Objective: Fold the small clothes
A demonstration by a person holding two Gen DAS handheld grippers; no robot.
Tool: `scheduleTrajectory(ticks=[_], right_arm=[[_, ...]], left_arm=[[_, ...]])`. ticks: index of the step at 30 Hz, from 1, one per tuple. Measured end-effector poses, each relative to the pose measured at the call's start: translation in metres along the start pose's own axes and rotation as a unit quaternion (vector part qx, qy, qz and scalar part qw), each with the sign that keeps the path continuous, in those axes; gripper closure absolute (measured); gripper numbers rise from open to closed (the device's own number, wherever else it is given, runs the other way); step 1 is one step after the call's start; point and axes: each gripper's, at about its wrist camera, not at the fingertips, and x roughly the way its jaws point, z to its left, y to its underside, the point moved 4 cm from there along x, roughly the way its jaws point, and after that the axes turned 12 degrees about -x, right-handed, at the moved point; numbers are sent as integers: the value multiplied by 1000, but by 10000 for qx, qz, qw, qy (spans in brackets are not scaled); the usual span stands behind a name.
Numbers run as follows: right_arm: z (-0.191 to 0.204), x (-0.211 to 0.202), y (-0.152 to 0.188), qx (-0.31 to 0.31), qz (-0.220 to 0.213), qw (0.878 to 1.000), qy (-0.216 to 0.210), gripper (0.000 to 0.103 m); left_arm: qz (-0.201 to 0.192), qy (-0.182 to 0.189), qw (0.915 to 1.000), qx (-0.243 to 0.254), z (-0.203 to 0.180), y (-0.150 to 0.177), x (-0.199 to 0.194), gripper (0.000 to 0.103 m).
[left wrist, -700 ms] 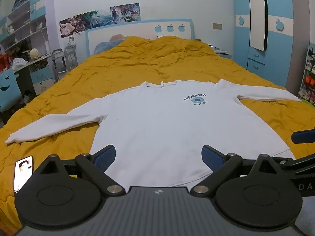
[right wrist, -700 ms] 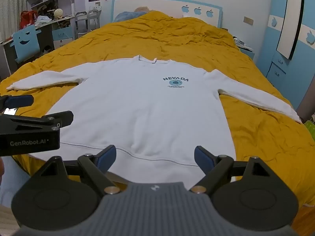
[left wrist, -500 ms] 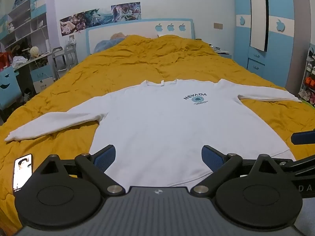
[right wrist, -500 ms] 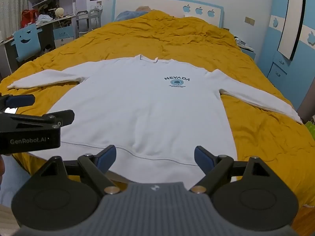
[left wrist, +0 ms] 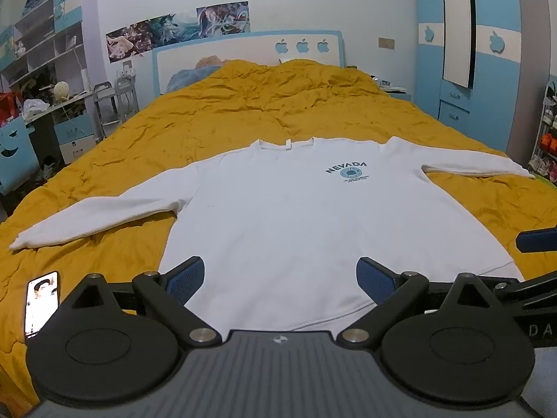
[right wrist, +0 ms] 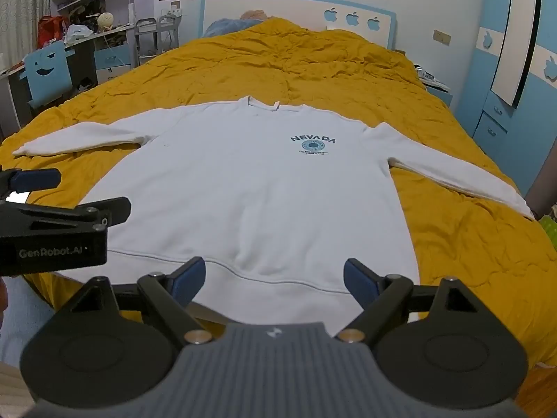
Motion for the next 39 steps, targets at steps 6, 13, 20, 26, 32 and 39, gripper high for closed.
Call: scheduleTrajectory(ticks=[6,13,20,26,32,39], right_arm=[[1,0,-1,-7,5,10000,4,21],[1,0,-1,-19,4,10000,-1,21],[1,-1,-1,-39,-1,10000,-6,21],[1,-1,-1,-45,1,10000,-7,21],[2,0,-1,-62,12,10000,-28,21],[3,1,-2,-72,22,10000,-42,21]], left_arm=[[15,-19,10000,4,1,2,1,0],[41,-30,10000,28,2,4,0,0],[51,-36,10000,35,2,6,0,0],[57,-34,10000,40,2,5,1,0],[66,-41,10000,32,2,6,1,0],[94,-53,9999,41,2,7,3,0]])
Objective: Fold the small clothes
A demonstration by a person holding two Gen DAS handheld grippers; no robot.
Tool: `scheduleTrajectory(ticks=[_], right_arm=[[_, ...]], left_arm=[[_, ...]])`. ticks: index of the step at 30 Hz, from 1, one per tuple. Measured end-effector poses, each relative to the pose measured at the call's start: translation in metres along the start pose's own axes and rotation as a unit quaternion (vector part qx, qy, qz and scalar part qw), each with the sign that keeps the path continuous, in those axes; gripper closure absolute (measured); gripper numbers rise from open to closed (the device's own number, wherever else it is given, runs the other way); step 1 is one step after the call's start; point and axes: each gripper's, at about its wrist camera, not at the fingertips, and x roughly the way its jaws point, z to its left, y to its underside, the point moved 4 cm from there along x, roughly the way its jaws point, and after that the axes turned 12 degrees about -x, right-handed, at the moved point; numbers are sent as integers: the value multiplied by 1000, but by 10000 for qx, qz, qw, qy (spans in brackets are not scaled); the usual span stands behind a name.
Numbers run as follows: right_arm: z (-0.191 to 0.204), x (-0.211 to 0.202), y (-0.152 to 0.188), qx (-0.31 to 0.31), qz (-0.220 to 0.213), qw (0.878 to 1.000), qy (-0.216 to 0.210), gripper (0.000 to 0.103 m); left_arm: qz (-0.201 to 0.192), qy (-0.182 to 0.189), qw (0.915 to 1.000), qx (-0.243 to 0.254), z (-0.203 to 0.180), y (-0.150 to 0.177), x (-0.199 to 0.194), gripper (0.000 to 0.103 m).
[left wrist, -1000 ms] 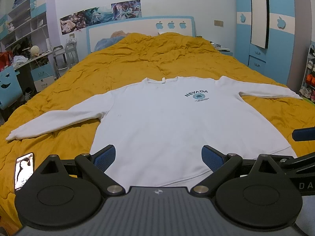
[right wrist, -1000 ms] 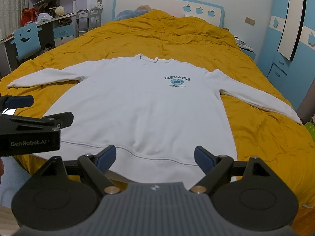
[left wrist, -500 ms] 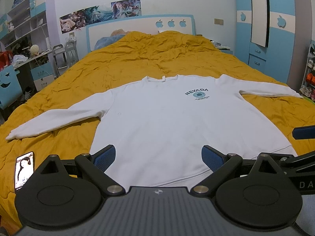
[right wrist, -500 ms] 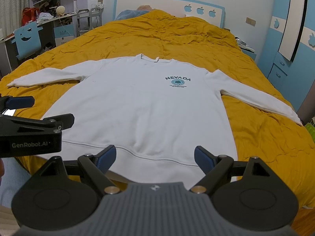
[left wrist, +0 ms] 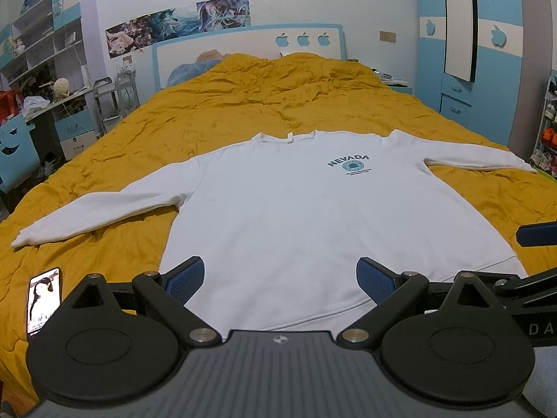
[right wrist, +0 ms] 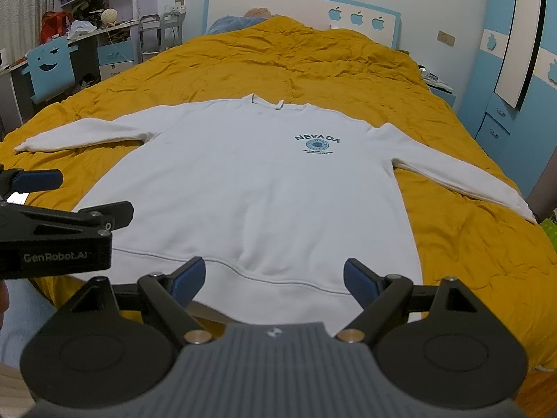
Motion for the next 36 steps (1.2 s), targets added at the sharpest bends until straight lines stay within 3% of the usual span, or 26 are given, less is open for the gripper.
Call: scheduleTrajectory(ticks=[36], right_arm=[[3,6,1,3,85,9999,-102,21]], left_arm=[[174,-5,9998,-36,2,6,0,0]])
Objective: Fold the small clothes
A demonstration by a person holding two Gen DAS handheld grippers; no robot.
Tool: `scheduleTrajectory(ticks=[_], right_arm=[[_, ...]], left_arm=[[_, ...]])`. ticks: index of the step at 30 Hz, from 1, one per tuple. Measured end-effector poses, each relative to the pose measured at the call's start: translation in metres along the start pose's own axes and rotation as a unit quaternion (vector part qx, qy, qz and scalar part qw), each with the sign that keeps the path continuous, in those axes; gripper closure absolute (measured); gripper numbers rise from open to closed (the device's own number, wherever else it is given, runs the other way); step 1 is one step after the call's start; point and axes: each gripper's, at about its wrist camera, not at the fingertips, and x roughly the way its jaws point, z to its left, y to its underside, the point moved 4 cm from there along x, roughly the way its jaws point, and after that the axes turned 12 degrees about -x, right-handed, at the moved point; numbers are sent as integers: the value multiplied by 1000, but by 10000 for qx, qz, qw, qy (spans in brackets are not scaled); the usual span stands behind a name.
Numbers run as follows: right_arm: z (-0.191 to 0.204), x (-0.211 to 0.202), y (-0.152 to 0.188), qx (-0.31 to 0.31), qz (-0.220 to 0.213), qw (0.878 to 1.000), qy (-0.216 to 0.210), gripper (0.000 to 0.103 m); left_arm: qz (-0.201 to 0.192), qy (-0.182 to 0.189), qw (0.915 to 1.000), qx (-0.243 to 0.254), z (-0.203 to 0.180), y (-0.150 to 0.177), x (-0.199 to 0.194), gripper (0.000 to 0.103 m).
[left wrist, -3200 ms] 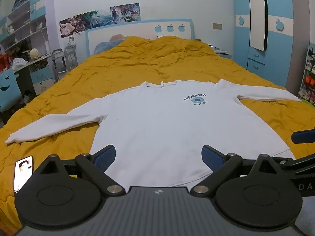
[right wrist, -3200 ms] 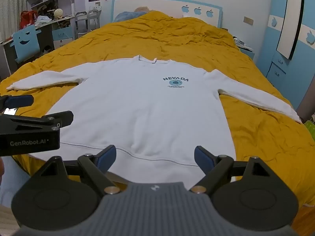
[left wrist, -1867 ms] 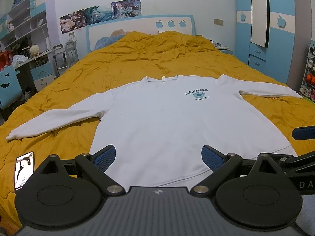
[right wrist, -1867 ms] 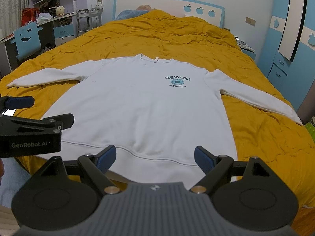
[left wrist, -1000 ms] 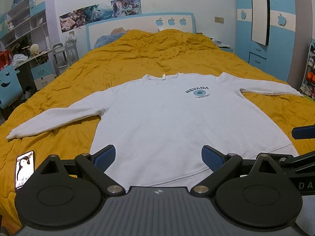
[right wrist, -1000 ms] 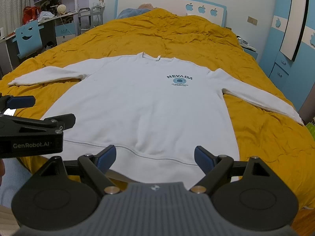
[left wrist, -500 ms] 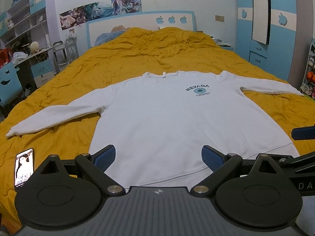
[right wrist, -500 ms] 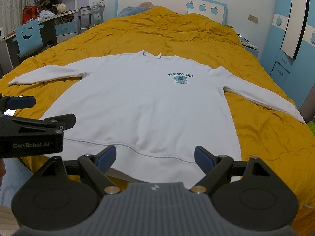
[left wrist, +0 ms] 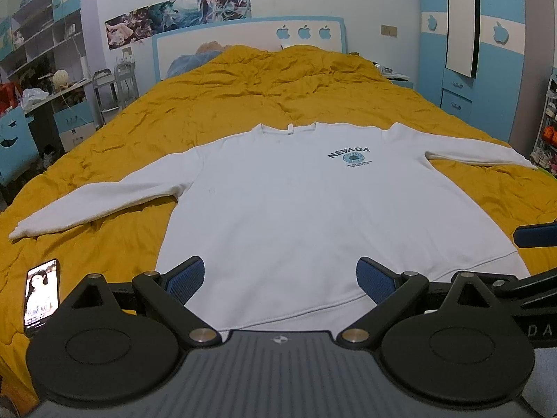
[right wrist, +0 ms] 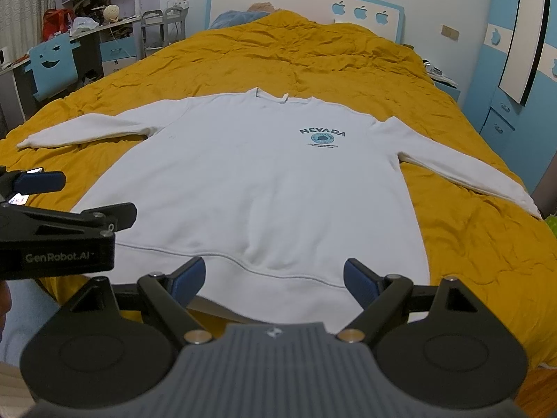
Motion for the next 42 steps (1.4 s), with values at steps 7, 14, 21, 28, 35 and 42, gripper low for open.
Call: scheduleTrajectory(ticks=[7,14,21,28,35,42], right_arm=[[-7,5,-6,321,-148,9986,-396,21],[-26,18,-24,521,-452,9972,-277,21],[-55,46,-48,678,-925,9931,-258,21],[-72,96,-82,690,-1067,9917,-173,21],[-70,158,-109,840,-759,9932,-270,21],[-50,203,-126,631,-535,9957,-413,28]], left_arm=[[71,398,9990,-169,9,-14,10,0],[233,566,9969,-497,31,-33,34,0],[323,606,9839,-1652,99,-68,67,0],[55,-105,9615,-2744,212,-101,98,0],[-282,-1047,9138,-3913,332,-111,124,3],[-550,-2010,8567,-4719,421,-102,142,17]])
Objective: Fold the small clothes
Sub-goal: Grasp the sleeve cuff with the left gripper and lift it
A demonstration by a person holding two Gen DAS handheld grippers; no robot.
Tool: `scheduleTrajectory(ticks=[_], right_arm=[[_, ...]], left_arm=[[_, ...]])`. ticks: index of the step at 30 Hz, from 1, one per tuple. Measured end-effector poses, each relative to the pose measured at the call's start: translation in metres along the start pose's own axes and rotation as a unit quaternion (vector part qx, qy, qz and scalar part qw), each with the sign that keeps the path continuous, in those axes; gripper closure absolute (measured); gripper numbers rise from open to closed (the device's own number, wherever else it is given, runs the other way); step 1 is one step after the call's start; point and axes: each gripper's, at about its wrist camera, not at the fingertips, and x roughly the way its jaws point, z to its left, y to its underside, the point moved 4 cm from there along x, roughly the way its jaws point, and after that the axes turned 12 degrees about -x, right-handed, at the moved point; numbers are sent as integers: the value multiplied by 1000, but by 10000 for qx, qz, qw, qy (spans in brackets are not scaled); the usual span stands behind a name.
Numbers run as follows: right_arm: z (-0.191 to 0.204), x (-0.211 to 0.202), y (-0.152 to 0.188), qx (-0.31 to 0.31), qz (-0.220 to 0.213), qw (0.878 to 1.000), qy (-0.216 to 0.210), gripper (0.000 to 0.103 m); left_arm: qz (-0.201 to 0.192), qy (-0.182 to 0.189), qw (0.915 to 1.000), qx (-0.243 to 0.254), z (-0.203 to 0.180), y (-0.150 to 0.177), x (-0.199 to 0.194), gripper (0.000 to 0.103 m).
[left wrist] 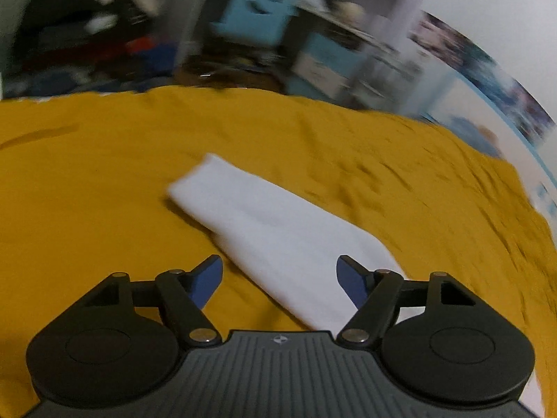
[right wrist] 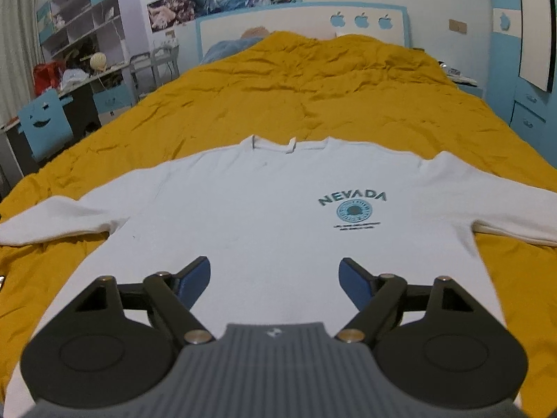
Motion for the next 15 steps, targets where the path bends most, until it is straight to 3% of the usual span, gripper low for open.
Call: scheduleTrajectory(ticks=[2,4,8,11,15], right_arm=[[2,11,-3,-23,71,10000,20,32],[3,21,-7,-60,108,9999,62,33],[6,30,-13,-173,112,9997,131,36],[7,34,-11,-187,160,9996,122,36],[2,35,-8,-111,179,9997,95,36]], left_arm=[[-121,-102,9995,-270,9,-11,11,18],[-177,-166,9985,-491,17,-23,25,26],[-191,-316,9969,-699,19,-33,44,63],[-382,-272,9982,-371,5,-34,41,89],[-671,33,9977,107,-32,-40,19,94]])
